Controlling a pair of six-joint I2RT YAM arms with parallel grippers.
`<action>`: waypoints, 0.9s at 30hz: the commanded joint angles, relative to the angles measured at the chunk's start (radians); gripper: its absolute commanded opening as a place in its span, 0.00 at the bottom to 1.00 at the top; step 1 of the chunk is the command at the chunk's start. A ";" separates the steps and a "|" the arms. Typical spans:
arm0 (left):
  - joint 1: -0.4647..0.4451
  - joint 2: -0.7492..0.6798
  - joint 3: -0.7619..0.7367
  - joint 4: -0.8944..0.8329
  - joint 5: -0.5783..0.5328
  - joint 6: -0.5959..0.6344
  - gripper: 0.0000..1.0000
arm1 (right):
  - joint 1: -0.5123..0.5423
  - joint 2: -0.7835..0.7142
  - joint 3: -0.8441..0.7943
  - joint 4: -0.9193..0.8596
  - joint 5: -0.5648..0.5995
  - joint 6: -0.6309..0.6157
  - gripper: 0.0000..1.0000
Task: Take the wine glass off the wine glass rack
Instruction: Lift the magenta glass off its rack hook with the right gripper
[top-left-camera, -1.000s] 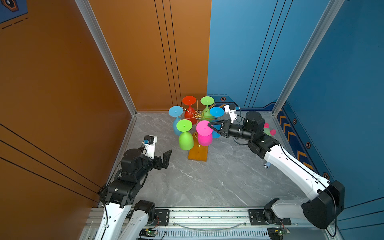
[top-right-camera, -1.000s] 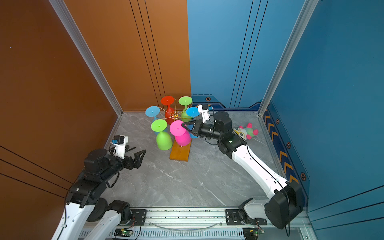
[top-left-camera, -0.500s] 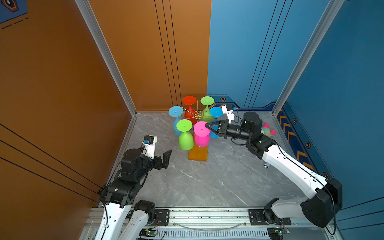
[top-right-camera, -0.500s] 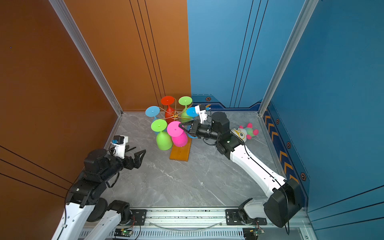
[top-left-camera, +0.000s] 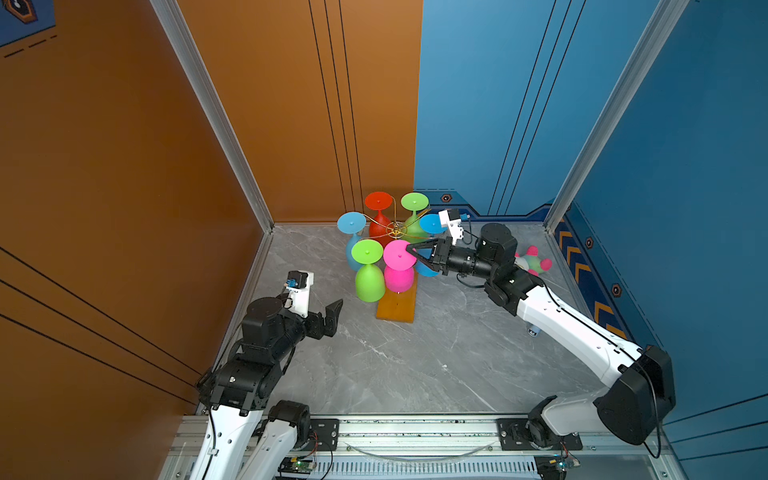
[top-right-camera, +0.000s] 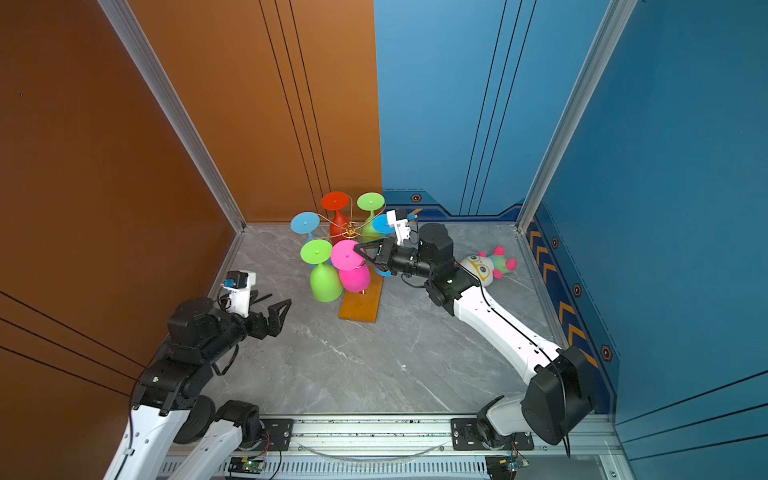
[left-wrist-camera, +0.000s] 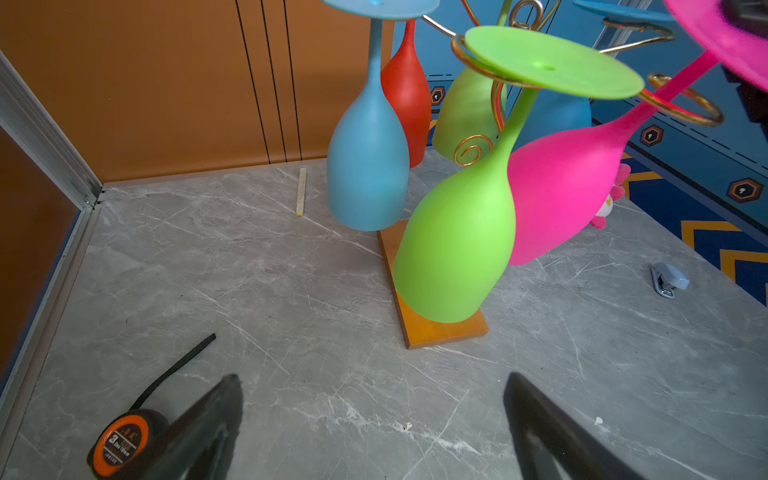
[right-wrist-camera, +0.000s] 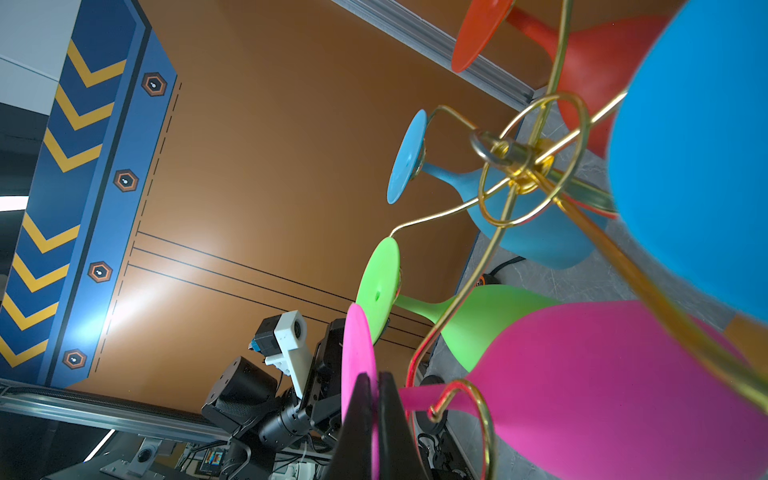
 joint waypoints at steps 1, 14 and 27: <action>0.008 -0.008 -0.011 0.011 0.026 -0.001 0.98 | -0.001 -0.003 0.009 0.059 0.040 0.009 0.00; 0.008 -0.010 -0.015 0.010 0.031 -0.001 0.98 | -0.039 -0.020 -0.042 0.141 0.098 0.050 0.00; 0.009 -0.011 -0.015 0.011 0.031 -0.002 0.98 | -0.065 -0.057 -0.089 0.172 0.118 0.079 0.00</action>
